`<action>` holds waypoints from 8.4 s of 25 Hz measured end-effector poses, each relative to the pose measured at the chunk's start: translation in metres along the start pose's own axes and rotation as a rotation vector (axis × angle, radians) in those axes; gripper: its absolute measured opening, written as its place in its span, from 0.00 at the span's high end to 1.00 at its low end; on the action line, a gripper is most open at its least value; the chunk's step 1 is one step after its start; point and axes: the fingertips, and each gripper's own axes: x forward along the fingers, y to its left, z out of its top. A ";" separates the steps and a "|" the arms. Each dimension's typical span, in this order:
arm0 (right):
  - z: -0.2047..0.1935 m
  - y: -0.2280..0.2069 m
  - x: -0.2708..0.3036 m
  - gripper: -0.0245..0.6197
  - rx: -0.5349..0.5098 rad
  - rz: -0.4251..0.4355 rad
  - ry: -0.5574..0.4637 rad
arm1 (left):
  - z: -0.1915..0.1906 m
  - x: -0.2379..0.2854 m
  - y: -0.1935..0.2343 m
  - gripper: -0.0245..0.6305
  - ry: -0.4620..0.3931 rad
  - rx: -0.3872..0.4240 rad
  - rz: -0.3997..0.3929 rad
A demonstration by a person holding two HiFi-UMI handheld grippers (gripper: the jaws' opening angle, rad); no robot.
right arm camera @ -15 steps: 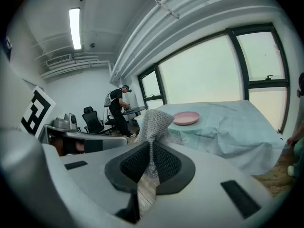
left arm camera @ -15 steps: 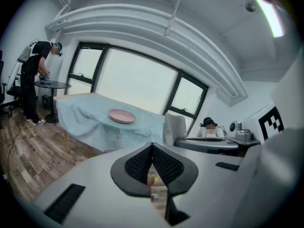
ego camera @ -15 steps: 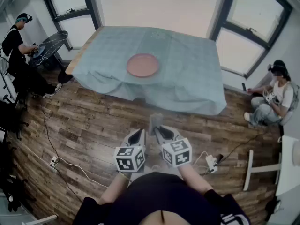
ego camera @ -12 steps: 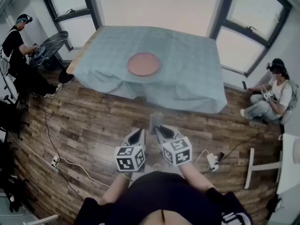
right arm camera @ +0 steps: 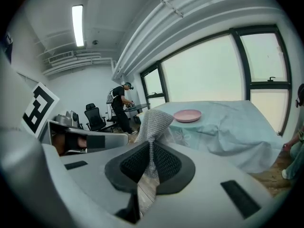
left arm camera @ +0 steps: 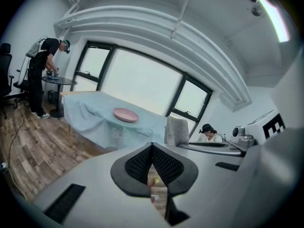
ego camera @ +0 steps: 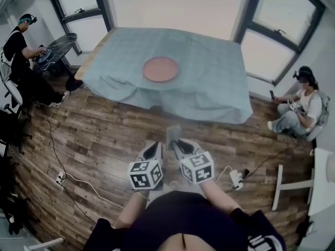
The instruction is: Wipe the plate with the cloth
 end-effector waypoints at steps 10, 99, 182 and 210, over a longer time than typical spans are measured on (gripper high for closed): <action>0.001 -0.002 -0.004 0.91 0.002 0.005 -0.027 | 0.001 0.000 0.002 0.94 -0.002 0.001 -0.015; 0.198 -0.196 0.348 0.91 0.071 -0.185 0.034 | 0.222 0.347 0.240 0.94 0.175 -0.005 -0.104; 0.146 -0.348 0.569 0.91 -0.071 -0.190 0.443 | 0.175 0.485 0.328 0.88 0.417 -0.038 0.107; 0.138 -0.282 0.579 0.91 -0.108 -0.002 0.453 | 0.175 0.486 0.327 0.89 0.414 -0.050 0.119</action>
